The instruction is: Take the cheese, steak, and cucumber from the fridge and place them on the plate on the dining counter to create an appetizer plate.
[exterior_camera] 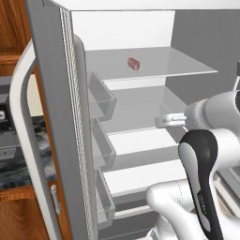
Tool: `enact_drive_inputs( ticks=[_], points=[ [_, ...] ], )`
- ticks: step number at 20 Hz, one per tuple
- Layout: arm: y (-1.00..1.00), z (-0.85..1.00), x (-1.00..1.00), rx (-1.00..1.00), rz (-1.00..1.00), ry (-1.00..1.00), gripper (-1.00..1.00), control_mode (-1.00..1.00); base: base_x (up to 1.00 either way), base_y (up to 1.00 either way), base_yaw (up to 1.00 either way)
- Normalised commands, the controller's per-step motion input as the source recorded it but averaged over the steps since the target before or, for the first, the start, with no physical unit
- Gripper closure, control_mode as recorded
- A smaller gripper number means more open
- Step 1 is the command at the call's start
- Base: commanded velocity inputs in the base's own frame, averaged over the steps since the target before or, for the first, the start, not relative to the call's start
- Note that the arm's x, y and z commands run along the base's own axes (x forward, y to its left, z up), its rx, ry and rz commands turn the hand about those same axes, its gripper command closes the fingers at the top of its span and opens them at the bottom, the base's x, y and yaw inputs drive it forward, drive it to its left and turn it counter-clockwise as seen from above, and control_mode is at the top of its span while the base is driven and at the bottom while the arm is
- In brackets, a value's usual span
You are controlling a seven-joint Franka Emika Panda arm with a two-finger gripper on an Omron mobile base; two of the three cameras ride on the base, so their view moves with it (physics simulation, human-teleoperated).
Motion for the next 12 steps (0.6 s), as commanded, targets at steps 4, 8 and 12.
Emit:
enact_drive_inputs(
  ticks=[4, 8, 12],
  points=[
    [0.00, 0.00, 0.00, 0.00, 0.00, 0.00, -1.00, 1.00, 0.16, 0.00, 0.00],
    [0.00, 0.00, 0.00, 0.00, 0.00, 0.00, -1.00, 1.00, 0.11, 0.00, 0.00],
    [0.00, 0.00, 0.00, 0.00, 0.00, 0.00, -1.00, 1.00, 0.00, 0.00, 0.00]
  ],
)
